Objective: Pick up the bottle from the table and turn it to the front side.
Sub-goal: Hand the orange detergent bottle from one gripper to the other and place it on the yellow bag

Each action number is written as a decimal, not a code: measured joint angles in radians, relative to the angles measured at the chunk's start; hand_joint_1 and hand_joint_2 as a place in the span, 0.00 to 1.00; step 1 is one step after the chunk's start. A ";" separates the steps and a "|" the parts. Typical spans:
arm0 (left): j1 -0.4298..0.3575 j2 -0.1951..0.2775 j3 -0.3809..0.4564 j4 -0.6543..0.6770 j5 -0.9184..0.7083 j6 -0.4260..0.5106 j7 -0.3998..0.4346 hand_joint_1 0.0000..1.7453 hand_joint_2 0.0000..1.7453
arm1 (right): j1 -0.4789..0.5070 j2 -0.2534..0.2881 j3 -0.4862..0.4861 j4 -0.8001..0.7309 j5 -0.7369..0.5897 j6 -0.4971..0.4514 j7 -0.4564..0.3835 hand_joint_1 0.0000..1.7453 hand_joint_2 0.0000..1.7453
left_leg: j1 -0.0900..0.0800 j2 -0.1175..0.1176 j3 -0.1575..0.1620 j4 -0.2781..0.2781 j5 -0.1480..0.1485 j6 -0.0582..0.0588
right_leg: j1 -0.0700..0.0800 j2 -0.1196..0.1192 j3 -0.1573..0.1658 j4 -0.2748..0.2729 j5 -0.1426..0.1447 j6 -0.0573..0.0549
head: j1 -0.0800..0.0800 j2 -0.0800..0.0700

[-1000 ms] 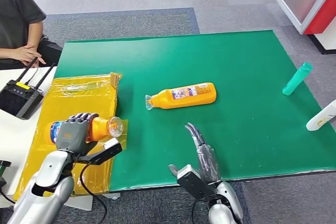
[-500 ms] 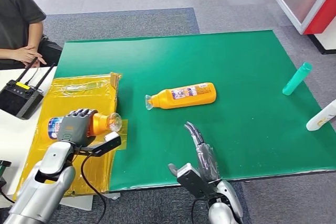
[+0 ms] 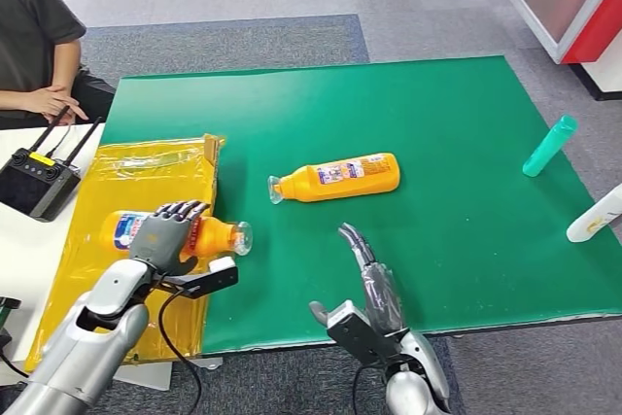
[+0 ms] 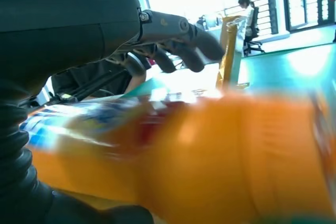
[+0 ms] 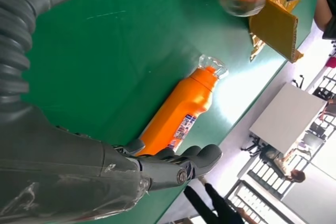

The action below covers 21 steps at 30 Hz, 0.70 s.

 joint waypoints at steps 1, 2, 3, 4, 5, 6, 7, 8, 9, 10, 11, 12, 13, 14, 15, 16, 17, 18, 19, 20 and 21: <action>-0.001 0.002 -0.004 0.002 0.003 -0.002 -0.002 0.00 1.00 | -0.001 0.000 0.000 0.001 -0.001 0.000 -0.001 0.00 1.00 | 0.000 0.000 0.000 0.000 0.000 0.000 | 0.000 0.000 0.000 0.000 0.000 0.000 | 0.000 0.000; -0.002 0.003 -0.008 0.004 0.007 -0.005 -0.002 0.00 1.00 | -0.001 0.000 0.000 0.003 -0.002 0.000 -0.001 0.00 1.00 | 0.000 0.000 0.000 0.000 0.000 0.000 | 0.000 0.000 0.000 0.000 0.000 0.000 | 0.000 0.000; -0.004 0.005 -0.011 0.006 0.011 -0.008 -0.002 0.00 1.00 | -0.002 0.000 0.000 0.004 -0.002 0.000 -0.002 0.00 1.00 | 0.000 0.000 0.000 0.000 0.000 0.000 | 0.000 0.000 0.000 0.000 0.000 0.000 | 0.000 0.000; -0.005 0.006 -0.013 0.008 0.015 -0.010 -0.002 0.00 1.00 | -0.002 0.000 0.000 0.004 -0.003 0.000 -0.002 0.00 1.00 | 0.000 0.000 0.000 0.000 0.000 0.000 | 0.000 0.000 0.000 0.000 0.000 0.000 | 0.000 0.000; -0.006 0.007 -0.016 0.010 0.019 -0.012 -0.001 0.00 1.00 | -0.002 0.000 0.000 0.005 -0.003 0.000 -0.002 0.00 1.00 | 0.000 0.000 0.000 0.000 0.000 0.000 | 0.000 0.000 0.000 0.000 0.000 0.000 | 0.000 0.000; -0.006 0.008 -0.018 0.012 0.023 -0.015 -0.001 0.00 0.75 | -0.002 0.000 0.000 0.005 -0.004 0.001 -0.003 0.00 1.00 | 0.000 0.000 0.000 0.000 0.000 0.000 | 0.000 0.000 0.000 0.000 0.000 0.000 | 0.000 0.000; -0.007 0.010 -0.020 0.014 0.030 -0.017 -0.002 0.00 0.50 | -0.002 0.000 0.000 0.006 -0.007 0.001 -0.005 0.00 1.00 | 0.000 0.000 0.000 0.000 0.000 0.000 | 0.000 0.000 0.000 0.000 0.000 0.000 | 0.000 0.000; -0.007 0.011 -0.022 0.015 0.038 -0.020 -0.003 0.00 0.25 | -0.002 0.000 0.000 0.006 -0.010 0.004 -0.008 0.00 1.00 | 0.000 0.000 0.000 0.000 0.000 0.000 | 0.000 0.000 0.000 0.000 0.000 0.000 | 0.000 0.000; -0.007 0.011 -0.024 0.017 0.047 -0.022 -0.004 0.00 0.00 | -0.002 0.000 -0.001 0.006 -0.014 0.006 -0.011 0.00 1.00 | 0.000 0.000 0.000 0.000 0.000 0.000 | 0.000 0.000 0.000 0.000 0.000 0.000 | 0.000 0.000; -0.007 0.012 -0.025 0.018 0.058 -0.024 -0.004 0.00 0.00 | -0.002 0.000 -0.001 0.006 -0.018 0.009 -0.013 0.00 1.00 | 0.000 0.000 0.000 0.000 0.000 0.000 | 0.000 0.000 0.000 0.000 0.000 0.000 | 0.000 0.000; -0.007 0.012 -0.026 0.018 0.069 -0.024 -0.003 0.00 0.00 | -0.002 0.000 -0.001 0.006 -0.020 0.011 -0.015 0.00 1.00 | 0.000 0.000 0.000 0.000 0.000 0.000 | 0.000 0.000 0.000 0.000 0.000 0.000 | 0.000 0.000; -0.007 0.012 -0.027 0.018 0.084 -0.021 -0.002 0.00 0.00 | -0.002 0.000 -0.001 0.006 -0.022 0.012 -0.016 0.00 1.00 | 0.000 0.000 0.000 0.000 0.000 0.000 | 0.000 0.000 0.000 0.000 0.000 0.000 | 0.000 0.000; -0.006 0.011 -0.026 0.018 0.103 -0.017 -0.002 0.00 0.25 | -0.002 0.000 -0.001 0.006 -0.023 0.012 -0.016 0.00 1.00 | 0.000 0.000 0.000 0.000 0.000 0.000 | 0.000 0.000 0.000 0.000 0.000 0.000 | 0.000 0.000; -0.005 0.010 -0.023 0.016 0.132 -0.011 -0.007 0.00 0.50 | -0.001 0.000 -0.002 0.006 -0.023 0.012 -0.017 0.00 1.00 | 0.000 0.000 0.000 0.000 0.000 0.000 | 0.000 0.000 0.000 0.000 0.000 0.000 | 0.000 0.000; -0.001 0.008 -0.018 0.012 0.171 -0.004 -0.018 0.00 0.75 | -0.001 0.000 -0.003 0.006 -0.023 0.012 -0.017 0.00 1.00 | 0.000 0.000 0.000 0.000 0.000 0.000 | 0.000 0.000 0.000 0.000 0.000 0.000 | 0.000 0.000; 0.005 0.004 -0.009 0.003 0.220 0.005 -0.036 0.00 1.00 | -0.001 0.000 -0.004 0.006 -0.024 0.012 -0.018 0.00 1.00 | 0.000 0.000 0.000 0.000 0.000 0.000 | 0.000 0.000 0.000 0.000 0.000 0.000 | 0.000 0.000; 0.014 -0.002 0.003 -0.011 0.272 0.016 -0.057 0.00 1.00 | 0.000 0.000 -0.004 0.006 -0.025 0.011 -0.019 0.00 1.00 | 0.000 0.000 0.000 0.000 0.000 0.000 | 0.000 0.000 0.000 0.000 0.000 0.000 | 0.000 0.000; 0.026 -0.008 0.018 -0.030 0.322 0.029 -0.079 0.00 1.00 | 0.001 0.000 -0.005 0.006 -0.026 0.011 -0.020 0.00 1.00 | 0.000 0.000 0.000 0.000 0.000 0.000 | 0.000 0.000 0.000 0.000 0.000 0.000 | 0.000 0.000; 0.040 -0.015 0.034 -0.052 0.370 0.039 -0.104 0.00 1.00 | 0.002 0.000 -0.006 0.006 -0.028 0.010 -0.021 0.00 1.00 | 0.000 0.000 0.000 0.000 0.000 0.000 | 0.000 0.000 0.000 0.000 0.000 0.000 | 0.000 0.000; 0.056 -0.022 0.051 -0.077 0.413 0.046 -0.130 0.00 1.00 | 0.004 0.000 -0.006 0.006 -0.030 0.009 -0.024 0.00 1.00 | 0.000 0.000 0.000 0.000 0.000 0.000 | 0.000 0.000 0.000 0.000 0.000 0.000 | 0.000 0.000; 0.073 -0.029 0.066 -0.104 0.458 0.050 -0.162 0.00 1.00 | 0.005 0.000 -0.006 0.006 -0.032 0.007 -0.027 0.00 1.00 | 0.000 0.000 0.000 0.000 0.000 0.000 | 0.000 0.000 0.000 0.000 -0.001 0.000 | 0.000 0.000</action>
